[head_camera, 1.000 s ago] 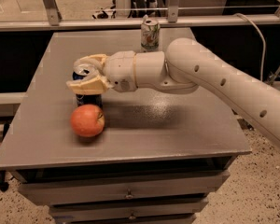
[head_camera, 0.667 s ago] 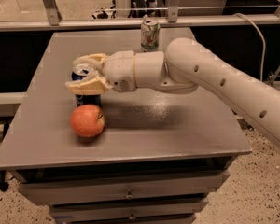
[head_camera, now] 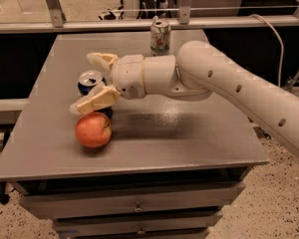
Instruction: Move pepsi can near apple
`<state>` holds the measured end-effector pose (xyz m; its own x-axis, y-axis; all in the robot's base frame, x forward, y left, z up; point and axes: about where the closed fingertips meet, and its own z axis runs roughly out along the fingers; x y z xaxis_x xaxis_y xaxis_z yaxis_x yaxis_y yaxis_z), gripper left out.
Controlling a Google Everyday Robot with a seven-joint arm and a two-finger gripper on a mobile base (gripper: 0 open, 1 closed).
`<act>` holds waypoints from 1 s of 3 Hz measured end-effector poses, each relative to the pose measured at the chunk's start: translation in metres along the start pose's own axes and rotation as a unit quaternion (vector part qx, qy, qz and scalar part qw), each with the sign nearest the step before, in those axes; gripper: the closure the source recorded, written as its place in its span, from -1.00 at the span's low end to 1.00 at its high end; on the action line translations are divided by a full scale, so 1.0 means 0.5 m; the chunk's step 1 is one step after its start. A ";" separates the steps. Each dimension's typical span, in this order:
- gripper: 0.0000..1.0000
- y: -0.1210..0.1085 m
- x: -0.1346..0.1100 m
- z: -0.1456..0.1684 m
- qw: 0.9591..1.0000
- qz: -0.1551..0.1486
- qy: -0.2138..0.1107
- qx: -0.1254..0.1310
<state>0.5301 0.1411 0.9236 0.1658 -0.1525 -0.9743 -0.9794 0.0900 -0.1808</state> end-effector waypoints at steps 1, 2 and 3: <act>-1.00 0.001 0.000 -0.001 1.000 0.000 0.001 0.000; -1.00 -0.005 0.008 -0.037 1.000 0.011 0.003 0.007; -1.00 -0.024 0.038 -0.137 0.999 0.035 0.009 0.029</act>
Offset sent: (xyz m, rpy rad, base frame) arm 0.0069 -0.0579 -0.0036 -0.0012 0.0581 -0.0565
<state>0.5371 0.0698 0.9162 0.0956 -0.1611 -0.9823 -0.9801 0.1575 -0.1212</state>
